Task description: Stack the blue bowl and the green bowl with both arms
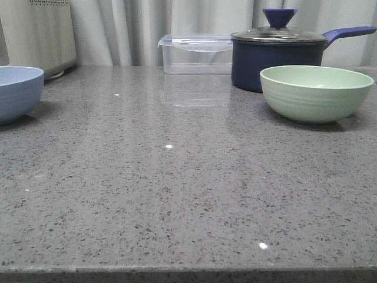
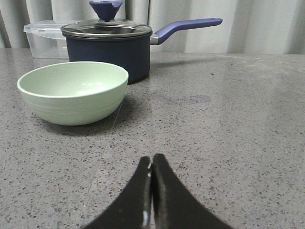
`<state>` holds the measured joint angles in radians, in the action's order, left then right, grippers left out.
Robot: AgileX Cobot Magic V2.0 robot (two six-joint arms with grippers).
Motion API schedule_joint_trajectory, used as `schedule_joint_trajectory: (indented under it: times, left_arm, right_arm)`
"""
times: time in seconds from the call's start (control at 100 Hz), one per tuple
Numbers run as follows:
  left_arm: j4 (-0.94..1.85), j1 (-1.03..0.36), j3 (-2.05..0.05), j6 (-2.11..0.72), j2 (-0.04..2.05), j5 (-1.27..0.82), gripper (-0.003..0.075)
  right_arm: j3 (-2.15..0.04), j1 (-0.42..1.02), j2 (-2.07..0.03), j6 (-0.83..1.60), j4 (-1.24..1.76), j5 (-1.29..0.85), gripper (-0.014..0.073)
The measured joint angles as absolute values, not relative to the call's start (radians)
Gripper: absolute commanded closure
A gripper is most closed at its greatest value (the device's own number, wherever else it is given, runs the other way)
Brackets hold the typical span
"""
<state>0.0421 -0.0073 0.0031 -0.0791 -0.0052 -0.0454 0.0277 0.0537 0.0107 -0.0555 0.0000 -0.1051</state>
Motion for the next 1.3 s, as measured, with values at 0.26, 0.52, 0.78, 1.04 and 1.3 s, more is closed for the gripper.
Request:
schedule_joint_trajectory:
  times: [0.26, 0.52, 0.78, 1.04, 1.3]
  left_arm:
    - [0.042, -0.007, 0.003, -0.079, -0.005, -0.045, 0.0741]
    - [0.042, -0.007, 0.003, -0.079, -0.005, -0.045, 0.0741]
    - [0.042, -0.007, 0.003, -0.079, -0.005, -0.045, 0.0741]
    - [0.082, -0.007, 0.003, -0.079, -0.005, -0.045, 0.0741]
    - [0.125, -0.007, -0.106, -0.079, 0.009, -0.204, 0.0741]
  right_arm:
    - [0.028, 0.054, 0.011, -0.055, 0.000, -0.105, 0.0604]
    - [0.028, 0.054, 0.011, -0.055, 0.000, -0.105, 0.0604]
    - [0.028, 0.054, 0.011, -0.055, 0.000, -0.099, 0.0604]
    - [0.028, 0.054, 0.011, -0.055, 0.063, -0.078, 0.0601]
    - [-0.088, 0.054, -0.031, -0.055, 0.130, -0.245, 0.0662]
